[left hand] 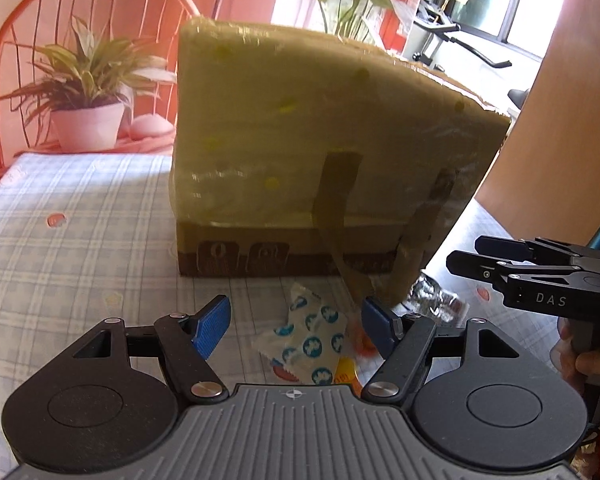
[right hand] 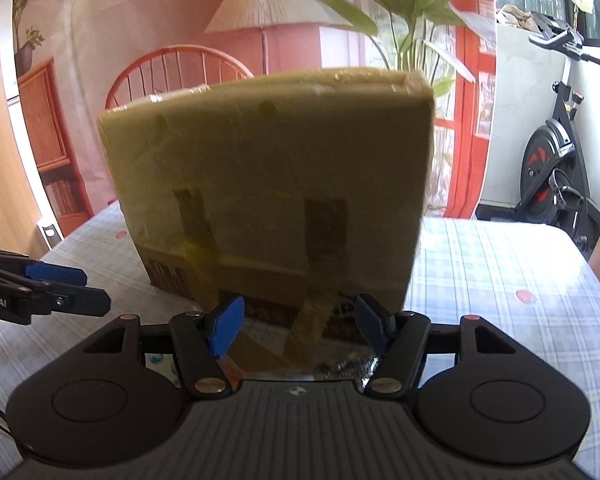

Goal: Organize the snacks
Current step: 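Move both tools back down toward the remaining snacks on the table, then grasp the blue-dotted candy bag with the left tool while the right tool grasps the silver foil packet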

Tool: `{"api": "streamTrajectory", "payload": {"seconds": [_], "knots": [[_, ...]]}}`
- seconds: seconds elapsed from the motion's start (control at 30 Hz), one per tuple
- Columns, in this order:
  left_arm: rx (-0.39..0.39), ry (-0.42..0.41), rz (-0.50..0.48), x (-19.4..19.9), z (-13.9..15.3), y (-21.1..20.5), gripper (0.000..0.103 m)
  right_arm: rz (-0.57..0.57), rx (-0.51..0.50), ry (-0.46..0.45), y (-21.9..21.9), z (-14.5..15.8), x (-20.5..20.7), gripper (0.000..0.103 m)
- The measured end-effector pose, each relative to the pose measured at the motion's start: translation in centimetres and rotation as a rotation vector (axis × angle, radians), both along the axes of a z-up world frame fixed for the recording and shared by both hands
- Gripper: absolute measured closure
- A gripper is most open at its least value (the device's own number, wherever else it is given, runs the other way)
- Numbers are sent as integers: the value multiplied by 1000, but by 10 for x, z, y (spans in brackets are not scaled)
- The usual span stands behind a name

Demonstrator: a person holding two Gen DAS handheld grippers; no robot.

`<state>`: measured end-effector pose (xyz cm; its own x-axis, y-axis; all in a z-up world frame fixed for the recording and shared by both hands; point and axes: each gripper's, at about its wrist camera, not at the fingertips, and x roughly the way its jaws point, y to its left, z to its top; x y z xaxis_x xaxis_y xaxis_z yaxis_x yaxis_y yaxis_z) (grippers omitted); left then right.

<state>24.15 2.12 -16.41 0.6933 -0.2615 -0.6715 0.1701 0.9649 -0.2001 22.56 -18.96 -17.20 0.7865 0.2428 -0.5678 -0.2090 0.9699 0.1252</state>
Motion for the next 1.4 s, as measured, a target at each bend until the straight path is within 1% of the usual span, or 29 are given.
{"api": "streamTrajectory", "payload": {"seconds": [0.27,0.4,0.5,0.67,0.77,0.97,1.03,1.13,1.27,1.3,1.4], "knots": [[-7,69,-24,3,-19,-9,28,-6,-7,41,-7,-24,1,37],[12,94,-48,8,-30,-17,28,-7,-17,67,-10,-37,2,37],[31,102,-69,15,-38,-22,28,-6,-42,82,-11,-45,4,38],[42,113,-98,25,-42,-24,27,-1,-66,126,-14,-59,10,37],[56,110,-116,28,-42,-24,27,-5,-100,132,-16,-66,12,37],[69,122,-133,33,-47,-23,26,-29,-118,139,-19,-75,24,37],[70,122,-137,34,-47,-24,25,-23,-128,147,-18,-77,28,35],[60,121,-141,33,-49,-24,23,10,-139,153,-16,-81,29,30],[66,121,-145,35,-52,-25,23,30,-175,136,-11,-83,26,23],[67,120,-144,35,-52,-25,23,24,-172,135,-11,-84,27,21],[67,118,-147,37,-53,-25,23,12,-141,139,-15,-88,27,20]]}}
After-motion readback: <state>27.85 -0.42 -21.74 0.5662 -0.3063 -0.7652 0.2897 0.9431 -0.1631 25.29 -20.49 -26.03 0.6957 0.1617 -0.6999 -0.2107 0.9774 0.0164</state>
